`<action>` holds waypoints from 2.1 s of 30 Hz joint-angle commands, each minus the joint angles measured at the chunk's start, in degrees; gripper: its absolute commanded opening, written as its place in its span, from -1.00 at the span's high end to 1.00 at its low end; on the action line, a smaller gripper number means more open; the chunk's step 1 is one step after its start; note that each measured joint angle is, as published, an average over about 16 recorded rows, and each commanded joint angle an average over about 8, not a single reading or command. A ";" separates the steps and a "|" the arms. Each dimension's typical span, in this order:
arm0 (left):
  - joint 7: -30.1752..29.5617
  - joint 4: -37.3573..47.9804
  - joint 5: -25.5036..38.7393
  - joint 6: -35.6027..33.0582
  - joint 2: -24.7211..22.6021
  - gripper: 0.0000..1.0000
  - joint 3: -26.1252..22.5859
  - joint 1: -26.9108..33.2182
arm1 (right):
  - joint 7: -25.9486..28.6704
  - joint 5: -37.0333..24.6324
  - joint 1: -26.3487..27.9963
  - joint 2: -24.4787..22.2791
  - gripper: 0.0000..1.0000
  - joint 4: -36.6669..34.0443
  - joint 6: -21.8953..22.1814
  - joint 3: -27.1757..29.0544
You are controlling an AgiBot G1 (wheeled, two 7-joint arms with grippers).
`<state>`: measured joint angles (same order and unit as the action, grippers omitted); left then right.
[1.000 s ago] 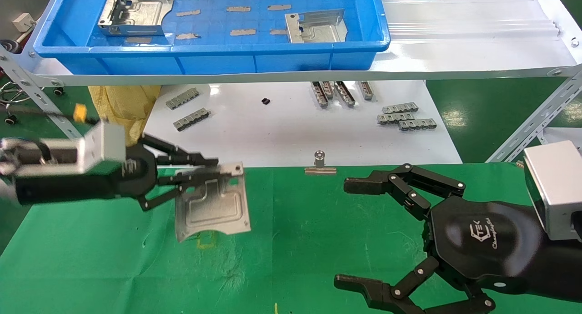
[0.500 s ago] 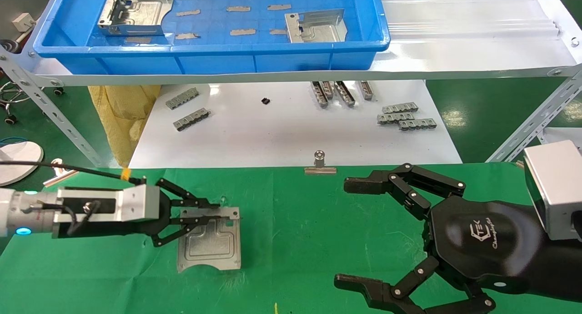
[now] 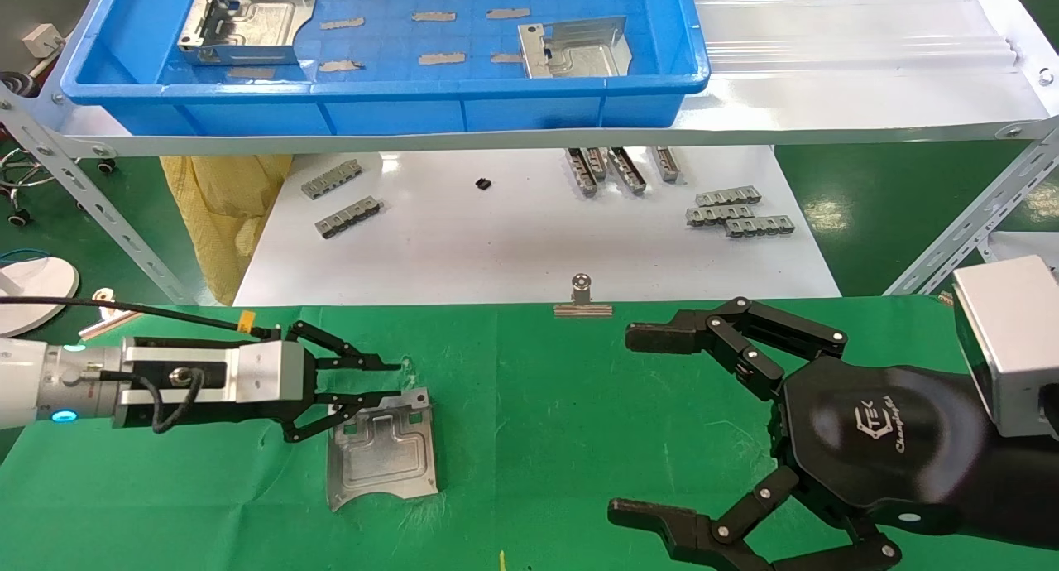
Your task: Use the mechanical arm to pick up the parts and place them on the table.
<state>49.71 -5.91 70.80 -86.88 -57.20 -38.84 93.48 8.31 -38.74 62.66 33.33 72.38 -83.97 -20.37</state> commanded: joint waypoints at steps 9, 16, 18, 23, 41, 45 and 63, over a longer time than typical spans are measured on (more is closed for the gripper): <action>-9.69 4.25 -3.94 -4.35 0.13 -1.00 2.30 0.81 | 0.00 0.00 0.00 0.00 -1.00 0.00 0.00 0.00; -15.02 5.57 -6.10 -4.71 0.06 -1.00 3.63 0.12 | -0.01 0.01 -0.01 -0.01 -1.00 -0.02 0.02 0.00; -14.75 5.56 -6.19 -4.71 0.06 -1.00 3.67 0.05 | -0.01 0.01 -0.01 -0.01 -1.00 -0.02 0.02 0.00; -14.16 4.88 -5.95 -4.65 0.18 -1.00 3.52 -0.04 | -0.01 0.01 -0.01 0.00 -1.00 -0.01 0.01 0.00; -26.09 -13.95 -11.88 -3.15 5.88 -1.00 8.50 -8.30 | -0.02 0.01 -0.01 0.00 -1.00 -0.03 0.01 -0.01; -29.18 -18.78 -13.41 -2.76 7.34 -1.00 9.79 -10.43 | -0.02 0.02 0.00 -0.01 -1.00 -0.03 0.01 -0.02; -43.15 -40.61 -20.34 -1.00 13.97 -1.00 15.61 -20.02 | -0.02 0.02 0.00 -0.01 -1.00 -0.03 0.02 -0.03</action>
<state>6.52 -46.58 50.44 -87.87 -43.21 -23.22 73.43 8.29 -38.72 62.65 33.32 72.35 -83.95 -20.40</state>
